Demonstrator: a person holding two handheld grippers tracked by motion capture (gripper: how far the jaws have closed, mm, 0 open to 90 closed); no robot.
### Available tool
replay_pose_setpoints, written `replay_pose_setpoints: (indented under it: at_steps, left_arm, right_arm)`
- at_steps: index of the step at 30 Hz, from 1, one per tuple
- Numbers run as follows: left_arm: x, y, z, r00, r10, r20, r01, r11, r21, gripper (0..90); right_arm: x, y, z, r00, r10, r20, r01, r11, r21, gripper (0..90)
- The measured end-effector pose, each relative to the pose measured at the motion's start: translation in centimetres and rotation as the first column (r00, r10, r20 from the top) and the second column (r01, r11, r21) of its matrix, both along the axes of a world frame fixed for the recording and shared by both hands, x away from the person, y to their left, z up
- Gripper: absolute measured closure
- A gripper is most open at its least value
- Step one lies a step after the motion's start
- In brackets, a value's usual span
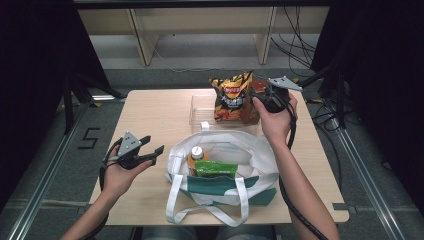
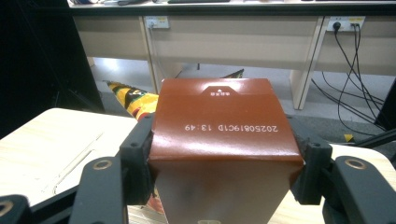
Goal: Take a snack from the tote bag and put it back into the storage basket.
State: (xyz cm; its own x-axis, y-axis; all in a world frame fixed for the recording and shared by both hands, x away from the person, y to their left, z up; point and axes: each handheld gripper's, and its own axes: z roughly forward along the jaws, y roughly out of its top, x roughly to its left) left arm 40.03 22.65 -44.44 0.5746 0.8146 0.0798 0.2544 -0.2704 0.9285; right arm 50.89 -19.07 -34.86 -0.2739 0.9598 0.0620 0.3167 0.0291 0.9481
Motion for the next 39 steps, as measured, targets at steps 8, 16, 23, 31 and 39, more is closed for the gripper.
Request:
replay_pose_setpoints:
  at_steps: [8, 16, 23, 31, 39]
  left_arm:
    - [0.1, 0.0, -0.1, 1.0, -0.005, 0.0, 0.005, 1.0, 0.0, 36.6]
    - [0.1, -0.1, -0.2, 1.0, -0.005, -0.003, 0.005, 1.0, -0.002, 36.7]
    - [0.1, -0.1, -0.2, 1.0, -0.007, 0.0, 0.007, 1.0, 0.0, 36.6]
    - [0.0, -0.1, -0.2, 1.0, -0.005, -0.003, 0.005, 1.0, 0.006, 36.6]
    - [0.0, -0.1, -0.2, 1.0, -0.005, 0.0, 0.005, 1.0, -0.002, 36.7]
  right_arm:
    - [0.4, 0.0, -0.6, 0.9998, -0.008, -0.019, 0.008, 1.0, -0.004, 38.8]
    - [0.8, 0.2, -1.4, 0.9987, -0.008, -0.05, 0.008, 1.0, -0.008, 38.7]
    - [1.3, 0.4, -2.3, 0.9966, -0.015, -0.081, 0.015, 1.0, -0.008, 38.6]
    - [1.6, 0.3, -2.8, 0.995, -0.006, -0.1, 0.004, 1.0, -0.014, 38.5]
    - [1.8, 0.4, -3.4, 0.9939, -0.007, -0.11, 0.003, 0.999, -0.035, 38.3]
